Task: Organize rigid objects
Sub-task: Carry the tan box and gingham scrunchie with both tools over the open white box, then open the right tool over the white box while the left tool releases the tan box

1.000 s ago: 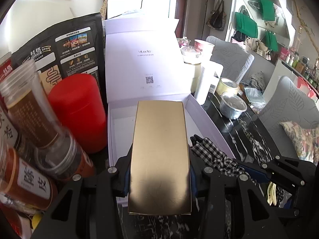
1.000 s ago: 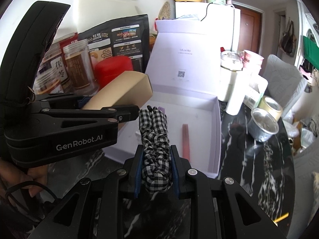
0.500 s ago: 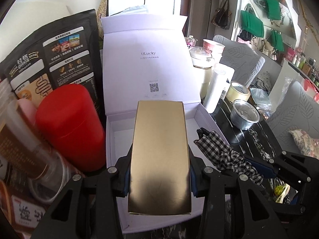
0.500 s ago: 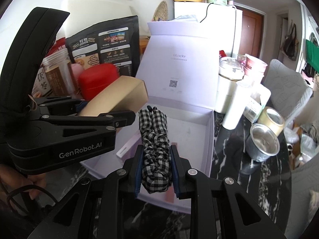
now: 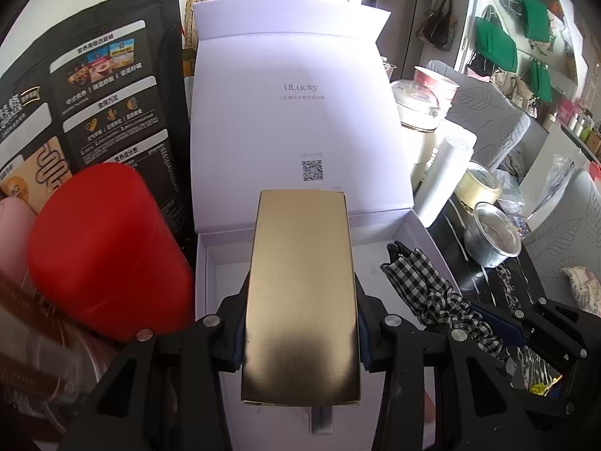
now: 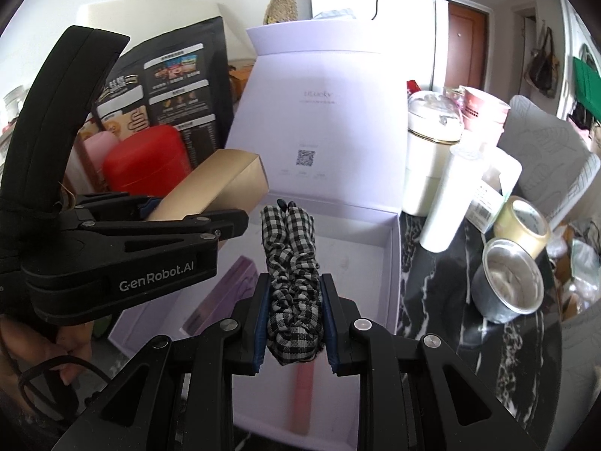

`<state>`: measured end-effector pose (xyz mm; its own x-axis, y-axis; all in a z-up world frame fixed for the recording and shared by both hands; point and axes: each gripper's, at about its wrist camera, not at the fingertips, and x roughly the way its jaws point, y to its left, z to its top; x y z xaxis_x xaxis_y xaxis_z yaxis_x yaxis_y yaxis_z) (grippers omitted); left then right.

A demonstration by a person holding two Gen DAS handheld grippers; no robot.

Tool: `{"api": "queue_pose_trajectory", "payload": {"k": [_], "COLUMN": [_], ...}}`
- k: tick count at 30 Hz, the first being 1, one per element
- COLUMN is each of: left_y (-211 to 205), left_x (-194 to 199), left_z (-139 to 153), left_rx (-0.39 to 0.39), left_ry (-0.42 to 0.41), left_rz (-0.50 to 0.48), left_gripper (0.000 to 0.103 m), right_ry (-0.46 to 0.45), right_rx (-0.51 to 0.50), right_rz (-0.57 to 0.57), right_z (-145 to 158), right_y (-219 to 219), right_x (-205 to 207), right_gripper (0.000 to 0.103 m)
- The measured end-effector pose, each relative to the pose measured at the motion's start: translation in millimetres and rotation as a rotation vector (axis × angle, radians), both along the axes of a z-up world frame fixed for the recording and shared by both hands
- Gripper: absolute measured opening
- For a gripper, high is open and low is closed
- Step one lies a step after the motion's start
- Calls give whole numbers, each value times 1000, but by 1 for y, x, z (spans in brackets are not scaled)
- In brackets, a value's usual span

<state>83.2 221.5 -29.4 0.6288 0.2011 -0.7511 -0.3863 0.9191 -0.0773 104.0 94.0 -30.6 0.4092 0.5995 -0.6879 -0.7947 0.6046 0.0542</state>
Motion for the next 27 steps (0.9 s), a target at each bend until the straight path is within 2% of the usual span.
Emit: {"api": "queue_pose_trajectory", "payload": {"k": [17, 22, 27], "left_y": [2, 8, 14], "left_x": [20, 24, 24], "left_z": [-28, -37, -38], "left_rx": [-5, -49, -83], "left_ry": [94, 130, 128], "left_rz": [-29, -16, -4], "left_gripper": [43, 43, 44], "right_ry": [38, 47, 66], "right_rx": [-64, -78, -109], "right_rz": [-48, -52, -75], "right_z": [-26, -31, -36], "right_y": [9, 9, 10], "right_x": [31, 33, 36], "right_gripper": [25, 26, 28]}}
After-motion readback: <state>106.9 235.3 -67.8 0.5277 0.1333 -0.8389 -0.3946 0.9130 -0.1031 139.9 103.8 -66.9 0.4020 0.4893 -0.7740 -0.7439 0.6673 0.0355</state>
